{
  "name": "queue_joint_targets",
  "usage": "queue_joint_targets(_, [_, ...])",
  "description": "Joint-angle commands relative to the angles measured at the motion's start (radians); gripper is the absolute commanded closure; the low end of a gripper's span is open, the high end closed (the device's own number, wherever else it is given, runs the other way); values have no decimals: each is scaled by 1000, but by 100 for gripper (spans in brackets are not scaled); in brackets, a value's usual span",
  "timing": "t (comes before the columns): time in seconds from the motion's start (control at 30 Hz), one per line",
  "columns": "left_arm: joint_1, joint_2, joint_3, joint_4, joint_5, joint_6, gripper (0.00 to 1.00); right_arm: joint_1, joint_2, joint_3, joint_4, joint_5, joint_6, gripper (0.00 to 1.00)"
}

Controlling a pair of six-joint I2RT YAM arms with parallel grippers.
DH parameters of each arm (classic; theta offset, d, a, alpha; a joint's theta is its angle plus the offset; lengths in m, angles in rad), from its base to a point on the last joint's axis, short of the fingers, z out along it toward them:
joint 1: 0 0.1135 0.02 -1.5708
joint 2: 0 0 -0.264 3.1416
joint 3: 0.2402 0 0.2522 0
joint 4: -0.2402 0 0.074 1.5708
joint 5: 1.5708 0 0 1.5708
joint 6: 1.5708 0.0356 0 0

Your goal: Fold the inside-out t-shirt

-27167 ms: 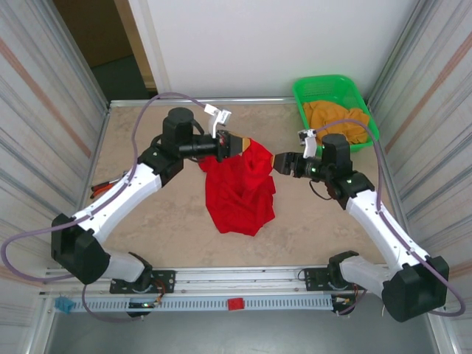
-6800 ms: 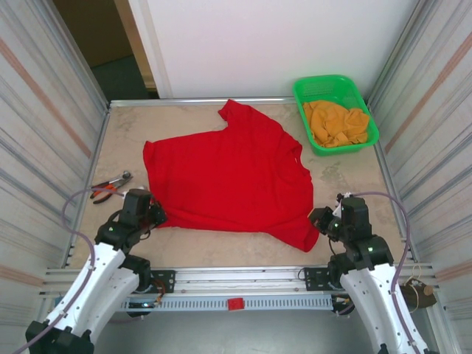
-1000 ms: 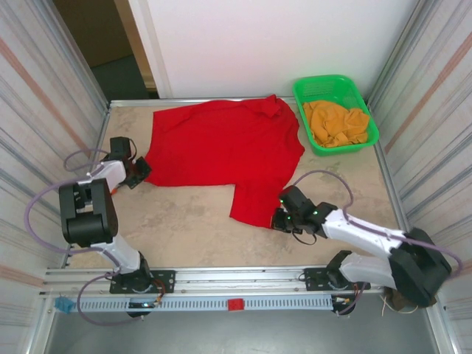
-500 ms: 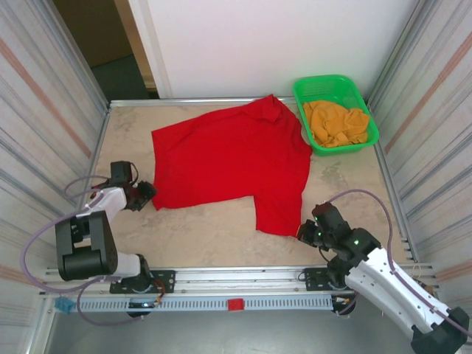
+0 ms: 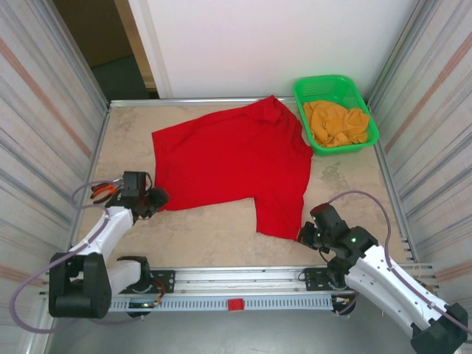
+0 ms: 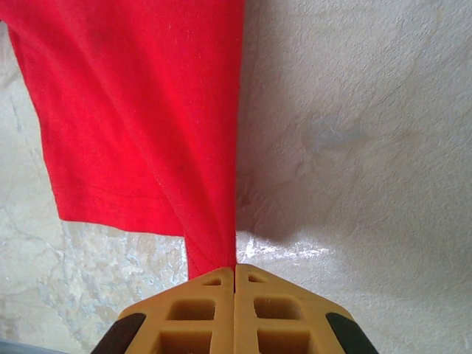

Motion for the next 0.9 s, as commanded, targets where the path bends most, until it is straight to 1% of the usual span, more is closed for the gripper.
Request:
queue_joint_targets(0.0, [-41,-46,-25,-63,-115,-48,58,-5,-14,9,-18,-1,8,100])
queue_joint_targets(0.2, [-83,-26,-26,-125,-204,-79,57,-7,-14,8,-3,-3,8,100])
queue_joint_targets(0.33, [-91,0,-39,-104,-214,-93,64,-6,-14,8,1,-3,8,100])
queue_joint_targets(0.43, [-91,30,-34,-92,-225,-87,77,-6,-15,8,1,-2,8,100])
queue_joint_targets(0.5, [-91,47,-28,-84,-228,-79,80,-6,-19,8,2,-2,8,100])
queue_joint_targets(0.53, [-91,53,-23,-86,-234,-77,84,-7,-18,9,2,-2,9,100])
queue_joint_targets(0.6, [-91,60,-8,-87,-237,-65,100,-7,-22,12,2,-1,9,100])
queue_joint_targets(0.67, [-91,58,10,-97,-248,-49,100,-7,-25,13,2,-2,11,100])
queue_joint_targets(0.77, [-91,42,62,-127,-258,15,100,-9,-27,19,2,3,13,100])
queue_joint_targets(0.87, [-90,27,151,-185,-261,138,100,-9,-30,29,1,5,15,100])
